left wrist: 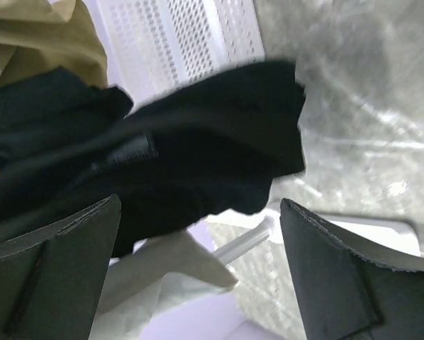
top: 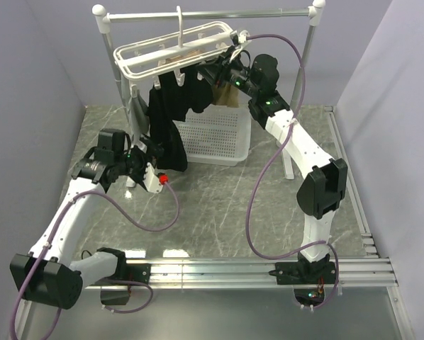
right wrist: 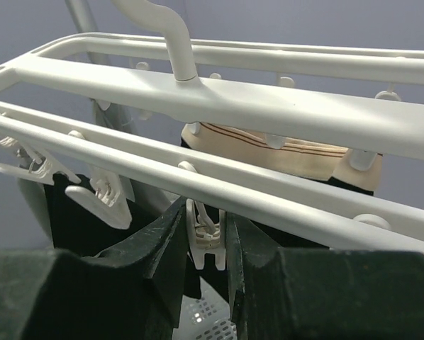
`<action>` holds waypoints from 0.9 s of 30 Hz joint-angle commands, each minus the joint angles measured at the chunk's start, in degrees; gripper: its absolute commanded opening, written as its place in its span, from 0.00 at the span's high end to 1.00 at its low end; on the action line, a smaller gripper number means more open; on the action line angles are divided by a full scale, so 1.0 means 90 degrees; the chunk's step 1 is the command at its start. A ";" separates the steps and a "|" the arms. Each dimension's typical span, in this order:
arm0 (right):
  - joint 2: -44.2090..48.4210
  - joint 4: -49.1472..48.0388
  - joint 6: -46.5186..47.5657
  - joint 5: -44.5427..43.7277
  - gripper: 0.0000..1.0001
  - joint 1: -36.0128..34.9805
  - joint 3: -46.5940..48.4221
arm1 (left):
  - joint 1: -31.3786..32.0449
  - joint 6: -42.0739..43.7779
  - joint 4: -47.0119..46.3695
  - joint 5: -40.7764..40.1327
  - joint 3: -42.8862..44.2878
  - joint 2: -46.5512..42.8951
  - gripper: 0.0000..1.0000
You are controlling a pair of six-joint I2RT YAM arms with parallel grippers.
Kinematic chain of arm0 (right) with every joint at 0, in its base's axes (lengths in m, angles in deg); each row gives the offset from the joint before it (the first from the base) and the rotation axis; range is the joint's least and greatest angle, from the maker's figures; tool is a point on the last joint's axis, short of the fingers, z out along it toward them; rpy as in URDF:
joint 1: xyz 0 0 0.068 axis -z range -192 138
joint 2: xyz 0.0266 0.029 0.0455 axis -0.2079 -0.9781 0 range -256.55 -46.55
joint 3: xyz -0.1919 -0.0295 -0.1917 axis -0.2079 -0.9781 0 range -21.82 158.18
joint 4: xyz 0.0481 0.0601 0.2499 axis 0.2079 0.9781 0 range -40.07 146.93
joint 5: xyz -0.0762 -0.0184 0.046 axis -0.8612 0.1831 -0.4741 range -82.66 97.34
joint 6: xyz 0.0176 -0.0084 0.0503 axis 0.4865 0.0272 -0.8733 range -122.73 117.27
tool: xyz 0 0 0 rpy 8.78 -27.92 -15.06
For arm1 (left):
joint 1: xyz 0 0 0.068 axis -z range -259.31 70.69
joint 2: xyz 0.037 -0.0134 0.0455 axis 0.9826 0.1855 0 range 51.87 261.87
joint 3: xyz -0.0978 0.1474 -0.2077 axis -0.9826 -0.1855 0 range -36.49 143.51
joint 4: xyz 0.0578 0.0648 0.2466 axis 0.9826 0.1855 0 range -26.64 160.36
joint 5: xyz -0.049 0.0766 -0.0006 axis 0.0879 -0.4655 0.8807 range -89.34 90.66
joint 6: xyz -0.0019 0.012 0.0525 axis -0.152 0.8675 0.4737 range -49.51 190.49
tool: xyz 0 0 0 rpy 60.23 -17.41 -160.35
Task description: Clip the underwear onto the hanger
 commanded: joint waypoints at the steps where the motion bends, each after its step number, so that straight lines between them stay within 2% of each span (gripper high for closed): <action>1: -0.0105 -0.0014 0.0116 -0.0059 1.00 0.0062 0.0333 | -0.0150 0.0632 -0.0899 -0.0075 -0.0492 -0.0399 0.01; 5: -0.0125 0.0005 0.0106 -0.0059 1.00 0.0052 0.0382 | -0.0306 0.0604 -0.2789 0.0101 -0.1730 -0.0936 0.01; 11: -0.0164 -0.0005 0.0067 -0.0049 1.00 0.0062 0.0421 | -0.0395 0.0155 -0.4531 0.0618 -0.2865 -0.1356 0.01; 20: -0.0135 0.0005 0.0038 -0.0020 1.00 0.0062 0.0402 | -0.0404 0.0154 -0.6230 0.1077 -0.3735 -0.1143 0.01; 27: -0.0057 0.0025 0.0047 0.0000 1.00 0.0062 0.0285 | -0.0394 0.0183 -0.7014 0.1458 -0.3785 -0.0752 0.01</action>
